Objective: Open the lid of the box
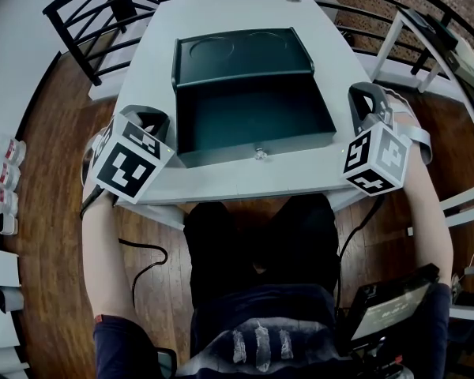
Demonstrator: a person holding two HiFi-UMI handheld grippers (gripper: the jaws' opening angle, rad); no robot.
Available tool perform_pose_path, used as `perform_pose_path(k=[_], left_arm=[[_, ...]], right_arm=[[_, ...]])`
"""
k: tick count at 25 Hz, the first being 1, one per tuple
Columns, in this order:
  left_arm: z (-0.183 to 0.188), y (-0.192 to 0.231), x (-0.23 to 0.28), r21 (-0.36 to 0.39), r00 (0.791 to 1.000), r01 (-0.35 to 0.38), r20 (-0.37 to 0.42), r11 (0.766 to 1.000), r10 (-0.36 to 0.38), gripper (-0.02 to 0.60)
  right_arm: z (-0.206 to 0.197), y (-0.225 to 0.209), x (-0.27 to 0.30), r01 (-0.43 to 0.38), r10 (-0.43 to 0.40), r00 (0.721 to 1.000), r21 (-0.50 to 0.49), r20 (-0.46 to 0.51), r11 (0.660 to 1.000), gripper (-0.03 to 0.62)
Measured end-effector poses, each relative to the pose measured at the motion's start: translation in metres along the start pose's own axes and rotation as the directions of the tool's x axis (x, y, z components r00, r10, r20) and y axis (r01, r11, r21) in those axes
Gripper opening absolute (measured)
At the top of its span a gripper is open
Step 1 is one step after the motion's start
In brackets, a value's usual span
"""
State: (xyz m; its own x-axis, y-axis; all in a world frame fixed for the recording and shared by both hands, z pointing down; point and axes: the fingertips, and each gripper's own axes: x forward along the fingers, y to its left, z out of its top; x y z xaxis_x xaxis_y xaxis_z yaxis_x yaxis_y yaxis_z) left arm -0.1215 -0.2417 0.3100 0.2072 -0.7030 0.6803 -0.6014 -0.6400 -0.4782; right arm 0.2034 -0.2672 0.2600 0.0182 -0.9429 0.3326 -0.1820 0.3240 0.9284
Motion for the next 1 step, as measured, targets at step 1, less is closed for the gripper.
perform_pose_path(k=[1], left_arm=[[-0.0001, 0.0003, 0.0002, 0.001, 1.0, -0.001, 0.0, 1.0, 0.001, 0.014]], right_arm=[[0.0008, 0.0002, 0.0006, -0.001, 0.001, 1.0, -0.002, 0.001, 1.0, 0.003]])
